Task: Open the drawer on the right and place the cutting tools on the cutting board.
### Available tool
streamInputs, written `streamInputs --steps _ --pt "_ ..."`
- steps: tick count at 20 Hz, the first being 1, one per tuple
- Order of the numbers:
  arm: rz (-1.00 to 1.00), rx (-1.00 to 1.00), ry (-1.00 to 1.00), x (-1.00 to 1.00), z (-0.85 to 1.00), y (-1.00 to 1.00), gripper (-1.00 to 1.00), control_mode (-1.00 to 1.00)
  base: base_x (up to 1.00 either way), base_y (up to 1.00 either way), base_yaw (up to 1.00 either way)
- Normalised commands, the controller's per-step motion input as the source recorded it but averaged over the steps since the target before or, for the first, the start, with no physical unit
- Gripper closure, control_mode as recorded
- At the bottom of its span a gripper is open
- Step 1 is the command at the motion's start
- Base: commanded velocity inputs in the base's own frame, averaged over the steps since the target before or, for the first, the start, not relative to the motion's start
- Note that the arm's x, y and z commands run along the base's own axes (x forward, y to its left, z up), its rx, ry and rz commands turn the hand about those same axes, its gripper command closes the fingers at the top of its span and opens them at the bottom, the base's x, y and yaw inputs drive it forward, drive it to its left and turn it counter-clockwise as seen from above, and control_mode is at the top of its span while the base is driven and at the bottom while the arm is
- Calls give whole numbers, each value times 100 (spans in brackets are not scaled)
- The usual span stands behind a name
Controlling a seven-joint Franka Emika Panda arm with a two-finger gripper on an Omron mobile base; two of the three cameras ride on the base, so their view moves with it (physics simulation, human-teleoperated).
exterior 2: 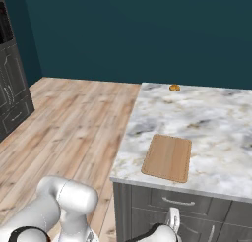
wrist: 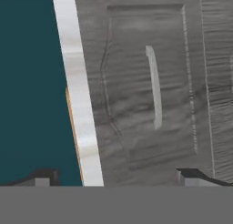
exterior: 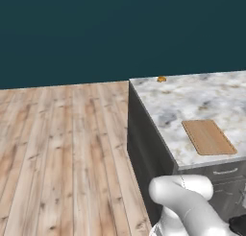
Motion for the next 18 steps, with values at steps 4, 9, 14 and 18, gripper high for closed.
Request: streamInputs --steps 4,9,14,18 --pt "-1 -9 -8 49 -32 0 -100 -100 0 0 0" --pt "0 -5 -6 41 -25 0 -100 -100 0 0 0" --pt "0 -1 -4 38 -22 -10 -100 -100 0 0 0" --pt "0 0 -6 41 -27 -22 -100 -100 0 0 0"
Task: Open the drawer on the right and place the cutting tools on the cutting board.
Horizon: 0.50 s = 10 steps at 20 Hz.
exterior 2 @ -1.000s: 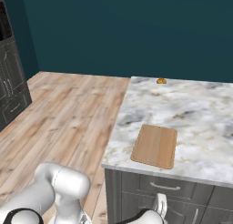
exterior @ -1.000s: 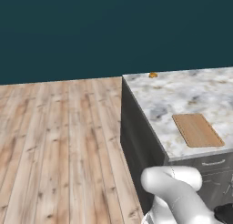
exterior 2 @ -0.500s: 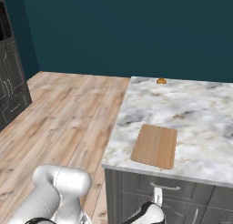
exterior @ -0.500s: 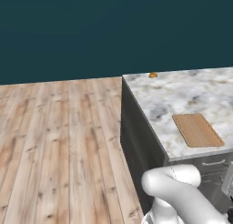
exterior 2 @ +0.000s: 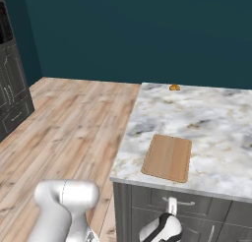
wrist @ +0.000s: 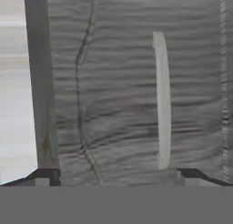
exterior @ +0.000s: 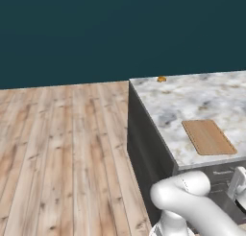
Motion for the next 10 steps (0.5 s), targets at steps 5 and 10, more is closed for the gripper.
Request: streamInputs --steps 5,10 --pt "1 -2 -8 39 -36 -24 -100 -100 0 0 0" --pt "2 -4 -8 25 -50 -27 -100 -100 0 0 0"
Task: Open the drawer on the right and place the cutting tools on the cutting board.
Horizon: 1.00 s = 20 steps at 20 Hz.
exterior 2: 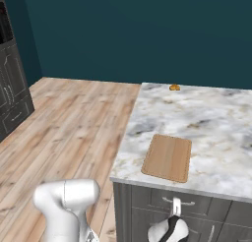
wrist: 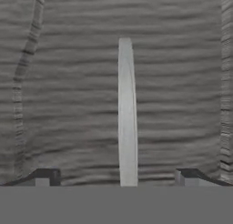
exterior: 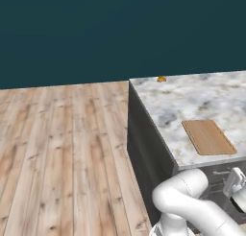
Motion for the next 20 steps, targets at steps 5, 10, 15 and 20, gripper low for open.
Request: streamInputs --steps 5,10,15,20 --pt "3 -4 -10 21 -46 -24 -100 -100 0 0 0" --pt "2 -1 -2 30 -24 -23 -100 -100 0 0 0" --pt "0 0 0 40 -10 -18 -100 -100 0 0 0" --pt "0 2 -2 25 1 -6 -100 -100 0 0 0"
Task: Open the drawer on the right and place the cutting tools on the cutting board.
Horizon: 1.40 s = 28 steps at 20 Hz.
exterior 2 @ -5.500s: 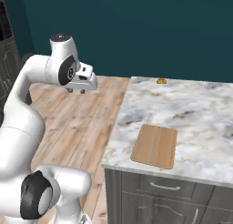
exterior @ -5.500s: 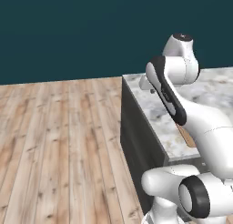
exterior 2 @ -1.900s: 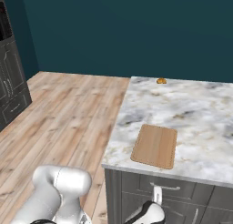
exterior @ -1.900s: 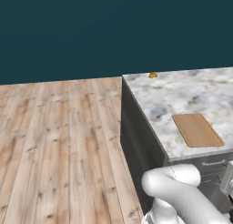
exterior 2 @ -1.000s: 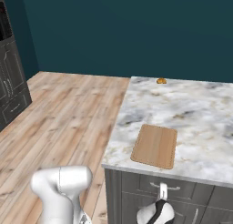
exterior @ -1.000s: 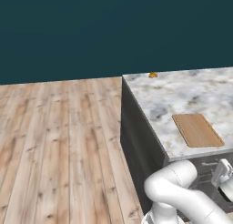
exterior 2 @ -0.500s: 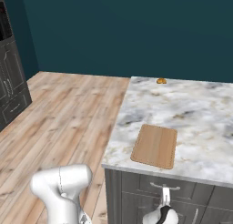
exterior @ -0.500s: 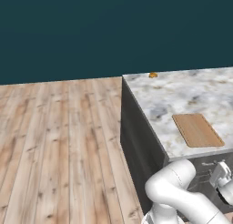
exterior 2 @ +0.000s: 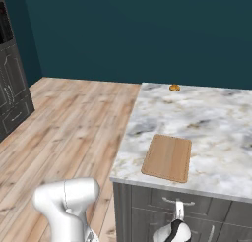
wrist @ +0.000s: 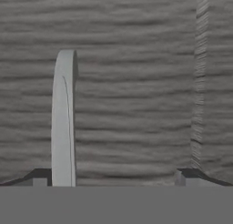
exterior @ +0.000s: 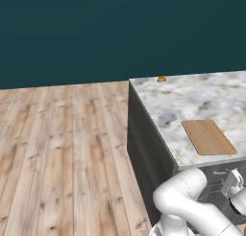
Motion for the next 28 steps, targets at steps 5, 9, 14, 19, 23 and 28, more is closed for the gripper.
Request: streamInputs --steps 5,9,14,19,23,28 --pt "0 1 -2 -3 1 -4 -100 -100 0 0 0" --pt "0 4 0 1 21 -10 -100 -100 0 0 0" --pt "0 1 2 25 13 0 -100 -100 0 0 0" --pt "0 0 0 34 0 0 -100 -100 0 0 0" --pt "0 0 0 7 0 0 100 -100 0 0 0" --pt "0 0 0 0 0 0 100 -100 0 0 0"
